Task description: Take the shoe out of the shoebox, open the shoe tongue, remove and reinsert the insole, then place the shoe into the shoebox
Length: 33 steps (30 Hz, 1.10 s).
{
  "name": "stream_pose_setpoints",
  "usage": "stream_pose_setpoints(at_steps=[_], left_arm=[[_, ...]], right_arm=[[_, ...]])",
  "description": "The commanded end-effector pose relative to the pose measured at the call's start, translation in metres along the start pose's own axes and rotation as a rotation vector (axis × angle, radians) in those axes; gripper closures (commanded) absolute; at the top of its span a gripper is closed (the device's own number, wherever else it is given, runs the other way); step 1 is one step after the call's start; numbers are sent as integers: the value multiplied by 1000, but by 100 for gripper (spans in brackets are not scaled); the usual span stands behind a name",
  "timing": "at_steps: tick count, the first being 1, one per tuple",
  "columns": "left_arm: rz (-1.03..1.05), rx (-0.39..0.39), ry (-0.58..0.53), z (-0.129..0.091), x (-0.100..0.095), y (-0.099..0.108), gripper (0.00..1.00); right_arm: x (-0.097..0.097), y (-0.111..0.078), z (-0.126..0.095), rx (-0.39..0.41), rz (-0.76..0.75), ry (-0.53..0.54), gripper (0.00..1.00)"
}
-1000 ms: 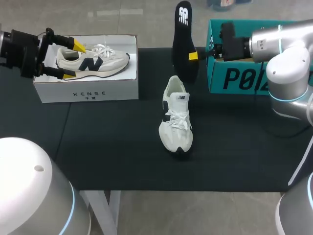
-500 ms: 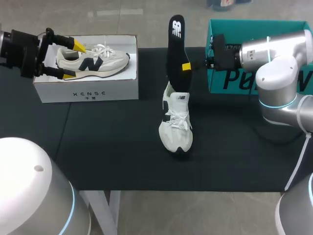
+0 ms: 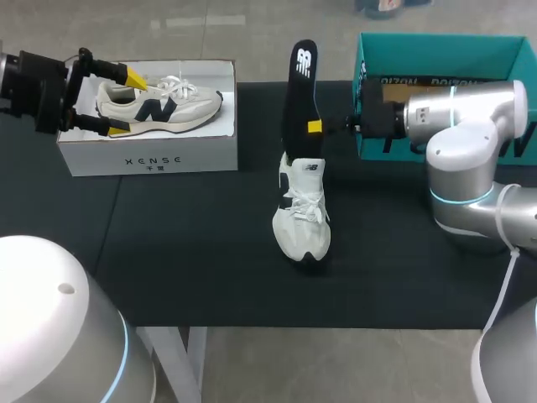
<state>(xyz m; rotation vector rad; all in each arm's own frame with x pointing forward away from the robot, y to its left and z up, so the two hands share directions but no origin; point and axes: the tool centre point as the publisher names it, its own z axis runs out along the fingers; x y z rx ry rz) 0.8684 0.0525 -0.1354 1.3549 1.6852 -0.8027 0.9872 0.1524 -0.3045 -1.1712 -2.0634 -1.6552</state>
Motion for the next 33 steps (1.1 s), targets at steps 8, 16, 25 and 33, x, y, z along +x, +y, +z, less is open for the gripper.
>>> stream_pose_setpoints(at_steps=[8, 16, 25, 33], left_arm=[[0, -1, 4, 0, 0, 0, 0], [0, -1, 4, 0, 0, 0, 0], [0, -1, 4, 0, 0, 0, 0], [0, -1, 4, 0, 0, 0, 0]], right_arm=[[1, -32, -7, 2, 45, -26, 100], [9, -54, -4, 22, 83, -24, 100], [12, -74, -3, 41, 135, -21, 100], [7, -44, 2, 25, 103, -7, 60]])
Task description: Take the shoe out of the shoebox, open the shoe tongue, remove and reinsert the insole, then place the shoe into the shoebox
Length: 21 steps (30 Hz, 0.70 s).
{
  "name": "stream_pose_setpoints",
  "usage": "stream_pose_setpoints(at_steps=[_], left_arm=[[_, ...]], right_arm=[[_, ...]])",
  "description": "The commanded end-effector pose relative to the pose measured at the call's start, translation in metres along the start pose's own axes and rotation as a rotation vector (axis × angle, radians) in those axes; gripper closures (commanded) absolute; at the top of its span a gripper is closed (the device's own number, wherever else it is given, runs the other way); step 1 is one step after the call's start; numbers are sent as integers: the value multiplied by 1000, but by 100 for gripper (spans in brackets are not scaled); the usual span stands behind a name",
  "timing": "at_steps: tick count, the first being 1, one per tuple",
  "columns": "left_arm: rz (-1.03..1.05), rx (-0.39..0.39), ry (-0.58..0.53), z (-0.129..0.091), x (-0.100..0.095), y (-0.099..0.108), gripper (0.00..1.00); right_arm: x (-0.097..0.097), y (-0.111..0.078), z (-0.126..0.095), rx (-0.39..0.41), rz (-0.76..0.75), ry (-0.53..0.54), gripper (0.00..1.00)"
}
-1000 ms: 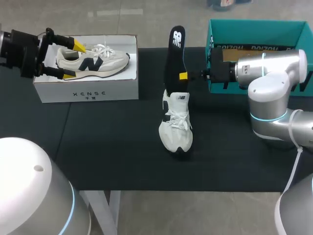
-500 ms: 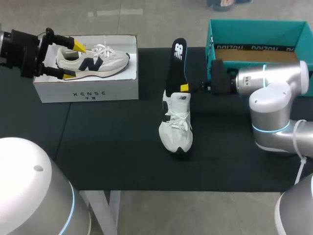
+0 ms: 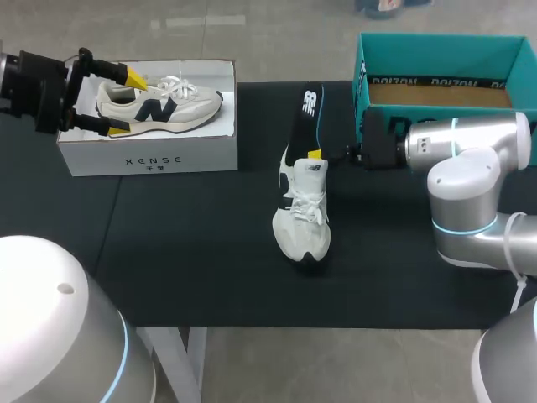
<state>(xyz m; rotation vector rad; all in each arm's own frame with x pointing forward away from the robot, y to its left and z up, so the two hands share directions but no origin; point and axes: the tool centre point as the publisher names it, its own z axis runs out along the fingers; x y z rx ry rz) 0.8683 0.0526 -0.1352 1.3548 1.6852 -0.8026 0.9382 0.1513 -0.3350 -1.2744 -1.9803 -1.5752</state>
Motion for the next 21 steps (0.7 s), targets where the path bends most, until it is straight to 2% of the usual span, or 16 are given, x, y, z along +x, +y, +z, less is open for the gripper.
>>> stream_pose_setpoints(at_steps=[1, 4, 6, 7, 8, 21], left_arm=[[0, 0, 4, 0, 0, 0, 0], [0, 0, 4, 0, 0, 0, 0], [0, 0, 4, 0, 0, 0, 0], [0, 0, 4, 0, 0, 0, 0], [0, 0, 4, 0, 0, 0, 0], [0, 0, 4, 0, 0, 0, 0]], right_arm=[[-4, 17, 8, 5, -13, 11, 61], [-6, 27, 12, 6, -27, 17, 65], [-7, 31, 14, 7, -35, 16, 73], [-7, 31, 14, 7, -36, 15, 84], [-7, 31, 14, 5, -35, 10, 100], [-1, -24, 4, 74, 42, -4, 100]])
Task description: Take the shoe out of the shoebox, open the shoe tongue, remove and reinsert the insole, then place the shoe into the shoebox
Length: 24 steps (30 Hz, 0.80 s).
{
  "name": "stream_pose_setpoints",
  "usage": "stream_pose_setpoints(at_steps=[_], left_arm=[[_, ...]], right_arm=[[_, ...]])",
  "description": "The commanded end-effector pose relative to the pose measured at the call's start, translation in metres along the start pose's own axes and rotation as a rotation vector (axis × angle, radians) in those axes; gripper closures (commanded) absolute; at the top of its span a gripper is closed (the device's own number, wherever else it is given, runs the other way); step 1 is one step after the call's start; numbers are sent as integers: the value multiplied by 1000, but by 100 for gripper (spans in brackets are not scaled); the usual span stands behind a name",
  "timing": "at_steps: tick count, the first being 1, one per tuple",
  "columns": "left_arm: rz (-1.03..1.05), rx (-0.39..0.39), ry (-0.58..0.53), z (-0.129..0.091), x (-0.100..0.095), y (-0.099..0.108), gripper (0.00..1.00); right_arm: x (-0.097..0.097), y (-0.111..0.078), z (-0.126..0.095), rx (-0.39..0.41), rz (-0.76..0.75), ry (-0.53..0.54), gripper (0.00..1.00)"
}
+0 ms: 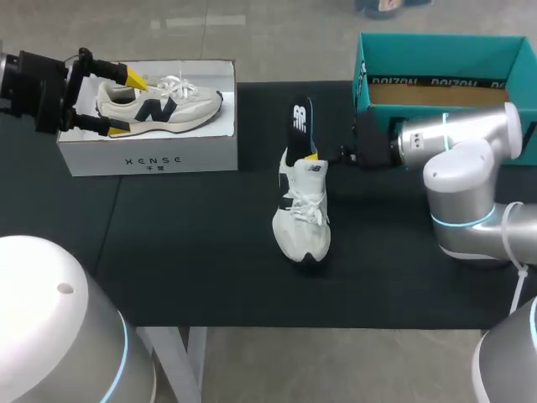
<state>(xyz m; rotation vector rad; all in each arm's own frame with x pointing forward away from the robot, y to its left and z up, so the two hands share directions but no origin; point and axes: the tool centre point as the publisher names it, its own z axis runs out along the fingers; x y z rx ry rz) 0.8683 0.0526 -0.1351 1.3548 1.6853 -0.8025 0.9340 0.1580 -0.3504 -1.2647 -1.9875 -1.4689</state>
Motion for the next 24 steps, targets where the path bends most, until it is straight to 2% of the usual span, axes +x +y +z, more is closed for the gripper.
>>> stream_pose_setpoints(at_steps=[1, 3, 4, 7, 12, 15, 17, 18, 19, 24], left_arm=[[0, 0, 4, 0, 0, 0, 0], [0, 0, 4, 0, 0, 0, 0], [0, 0, 4, 0, 0, 0, 0], [0, 0, 4, 0, 0, 0, 0], [0, 0, 4, 0, 0, 0, 0], [0, 0, 4, 0, 0, 0, 0], [0, 0, 4, 0, 0, 0, 0], [0, 0, 4, 0, 0, 0, 0], [0, 0, 4, 0, 0, 0, 0], [0, 0, 4, 0, 0, 0, 0]], right_arm=[[4, -13, -5, -4, 12, -8, 100], [5, -10, -5, -12, 18, -7, 98], [6, -6, -5, -20, 16, -5, 82], [5, 10, -2, -41, -3, 4, 66], [3, 41, 7, -59, -39, 18, 70], [1, 52, 9, -66, -49, 17, 72], [-1, 55, 10, -76, -51, 10, 76], [-1, 55, 10, -79, -50, 8, 85], [-2, 55, 9, -79, -49, 4, 100], [-7, 42, 6, -82, -11, -18, 100]])
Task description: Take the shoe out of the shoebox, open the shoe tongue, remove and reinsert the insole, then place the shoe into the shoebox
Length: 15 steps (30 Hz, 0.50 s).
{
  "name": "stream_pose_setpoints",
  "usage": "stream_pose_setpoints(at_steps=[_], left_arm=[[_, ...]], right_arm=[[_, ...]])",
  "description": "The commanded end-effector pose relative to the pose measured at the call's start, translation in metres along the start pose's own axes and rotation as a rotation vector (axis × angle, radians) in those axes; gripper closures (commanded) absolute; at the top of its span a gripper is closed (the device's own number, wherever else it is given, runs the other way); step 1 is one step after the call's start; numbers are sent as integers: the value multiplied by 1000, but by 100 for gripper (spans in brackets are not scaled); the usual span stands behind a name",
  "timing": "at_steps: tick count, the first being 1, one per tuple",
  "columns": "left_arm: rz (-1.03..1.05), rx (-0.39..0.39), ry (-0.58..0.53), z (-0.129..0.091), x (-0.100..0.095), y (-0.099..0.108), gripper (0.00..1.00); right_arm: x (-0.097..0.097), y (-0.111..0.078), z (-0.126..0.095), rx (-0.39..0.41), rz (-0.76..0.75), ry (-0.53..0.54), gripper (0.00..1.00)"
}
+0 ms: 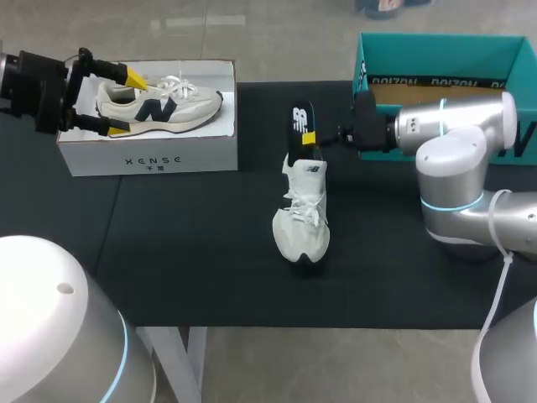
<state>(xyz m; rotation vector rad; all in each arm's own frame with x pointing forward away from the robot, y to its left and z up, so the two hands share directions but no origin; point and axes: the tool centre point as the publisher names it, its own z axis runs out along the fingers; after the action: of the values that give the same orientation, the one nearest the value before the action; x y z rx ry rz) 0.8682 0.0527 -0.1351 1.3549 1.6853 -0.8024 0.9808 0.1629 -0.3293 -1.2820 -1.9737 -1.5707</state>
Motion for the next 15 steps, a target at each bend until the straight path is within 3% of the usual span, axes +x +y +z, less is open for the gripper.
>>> stream_pose_setpoints(at_steps=[1, 12, 15], left_arm=[[0, 0, 4, 0, 0, 0, 0], [0, 0, 4, 0, 0, 0, 0], [0, 0, 4, 0, 0, 0, 0]], right_arm=[[1, -12, -1, -1, 19, -14, 100], [5, -54, -3, 20, 98, -19, 100], [7, -58, -4, 29, 102, -19, 97]])
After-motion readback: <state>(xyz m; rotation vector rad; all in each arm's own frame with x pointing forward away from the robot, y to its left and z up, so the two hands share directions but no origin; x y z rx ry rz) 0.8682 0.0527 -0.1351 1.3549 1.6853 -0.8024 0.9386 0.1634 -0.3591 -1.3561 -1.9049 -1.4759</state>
